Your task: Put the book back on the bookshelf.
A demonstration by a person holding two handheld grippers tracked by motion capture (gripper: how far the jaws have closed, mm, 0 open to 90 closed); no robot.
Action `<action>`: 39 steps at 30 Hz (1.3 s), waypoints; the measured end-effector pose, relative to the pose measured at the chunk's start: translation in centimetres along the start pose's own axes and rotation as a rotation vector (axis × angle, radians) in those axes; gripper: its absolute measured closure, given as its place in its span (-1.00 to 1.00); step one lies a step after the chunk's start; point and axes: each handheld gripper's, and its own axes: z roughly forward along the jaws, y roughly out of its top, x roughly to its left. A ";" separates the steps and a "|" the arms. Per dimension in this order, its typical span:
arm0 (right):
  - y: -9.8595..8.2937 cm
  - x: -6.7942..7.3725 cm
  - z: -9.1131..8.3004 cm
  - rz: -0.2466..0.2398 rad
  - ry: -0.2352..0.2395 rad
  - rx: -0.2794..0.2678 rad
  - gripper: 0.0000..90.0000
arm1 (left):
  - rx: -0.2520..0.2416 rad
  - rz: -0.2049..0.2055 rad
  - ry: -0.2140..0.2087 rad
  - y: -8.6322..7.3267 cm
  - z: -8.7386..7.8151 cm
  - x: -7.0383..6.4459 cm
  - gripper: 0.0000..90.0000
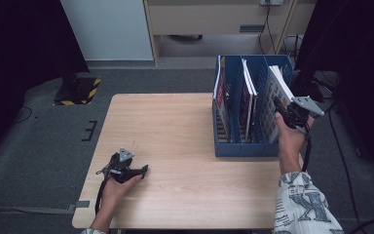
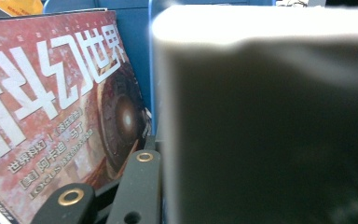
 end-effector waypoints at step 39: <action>1.6 -0.7 2.8 -0.045 -0.115 -0.022 0.64 | 0.000 0.000 0.000 0.0 0.0 0.0 -0.68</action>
